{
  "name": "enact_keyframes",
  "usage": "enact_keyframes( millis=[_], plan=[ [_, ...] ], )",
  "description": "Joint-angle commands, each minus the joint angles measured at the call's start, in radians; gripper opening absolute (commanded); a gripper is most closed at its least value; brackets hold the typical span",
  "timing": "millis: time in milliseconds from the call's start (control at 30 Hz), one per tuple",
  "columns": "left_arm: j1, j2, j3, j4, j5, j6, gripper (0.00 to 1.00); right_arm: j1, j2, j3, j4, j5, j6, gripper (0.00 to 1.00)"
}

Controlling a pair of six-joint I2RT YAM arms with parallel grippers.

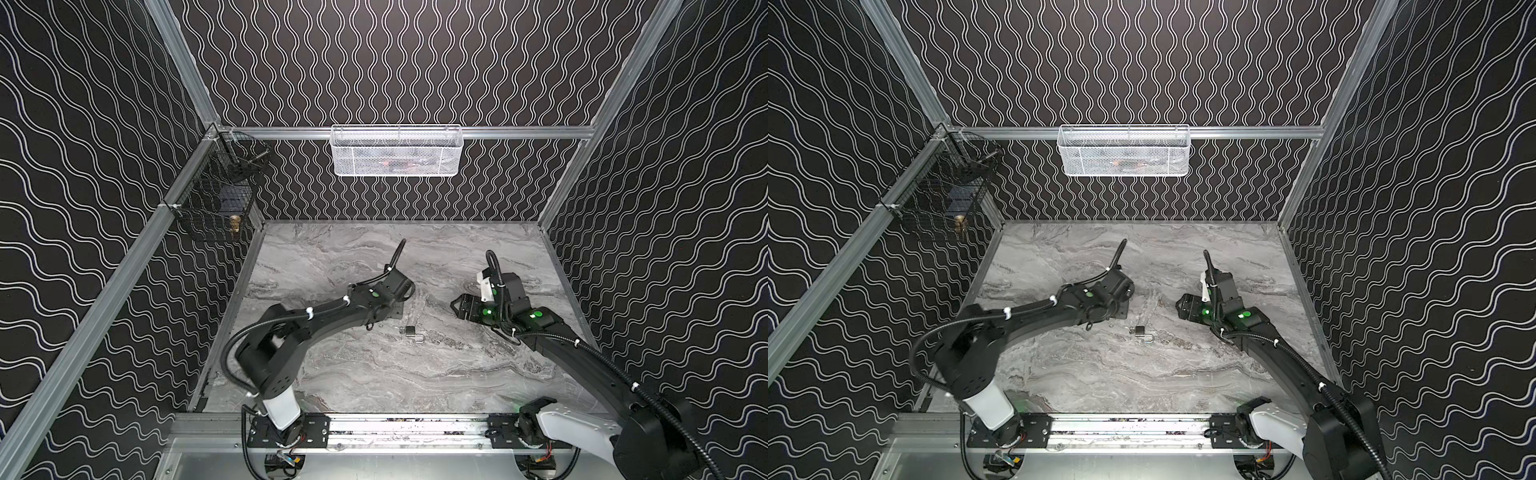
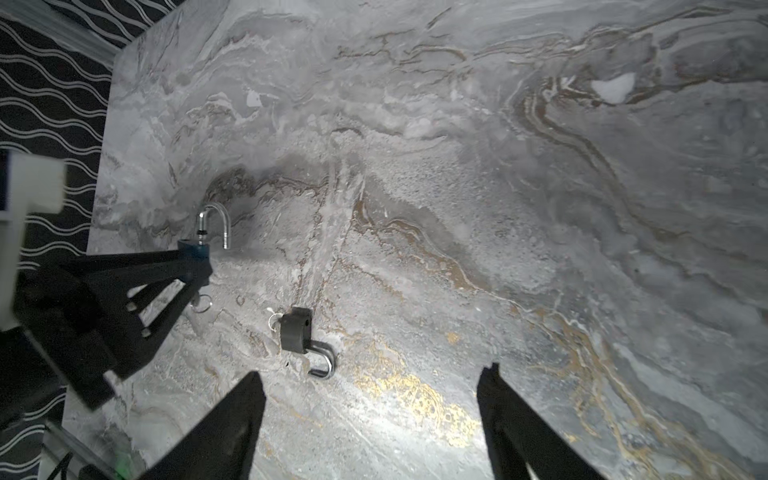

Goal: Unlock with the key
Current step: 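Lower the opened teal padlock to the table and release it with the left gripper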

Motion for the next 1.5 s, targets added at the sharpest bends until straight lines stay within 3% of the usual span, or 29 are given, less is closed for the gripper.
enact_keyframes(
  millis=[0, 233, 567, 733, 933, 1267, 1333, 1467],
  plan=[
    [0.001, 0.076, 0.057, -0.023, 0.032, -0.061, 0.00, -0.013, -0.008, -0.021, 0.057, -0.019, 0.015, 0.82],
    [0.000, 0.181, 0.131, -0.056, 0.023, -0.061, 0.00, -0.037, 0.018, -0.022, 0.058, -0.047, 0.000, 0.82],
    [0.001, 0.230, 0.111, -0.048, 0.027, -0.083, 0.03, -0.052, 0.012, -0.022, 0.061, -0.060, -0.011, 0.82],
    [0.002, 0.219, 0.087, -0.033, 0.045, -0.098, 0.16, -0.061, 0.005, -0.020, 0.059, -0.062, -0.013, 0.82],
    [0.009, 0.181, 0.080, -0.039, 0.039, -0.096, 0.54, -0.068, -0.005, -0.019, 0.069, -0.063, -0.007, 0.82],
    [0.026, 0.058, 0.023, -0.012, 0.060, -0.106, 0.94, -0.096, -0.074, -0.009, 0.104, -0.061, 0.001, 0.82],
    [0.028, 0.021, 0.007, -0.003, 0.066, -0.110, 0.98, -0.109, -0.080, 0.003, 0.097, -0.064, -0.006, 0.82],
    [0.035, -0.085, -0.023, -0.004, 0.069, -0.111, 0.99, -0.145, -0.108, 0.017, 0.097, -0.051, -0.020, 0.82]
  ],
)
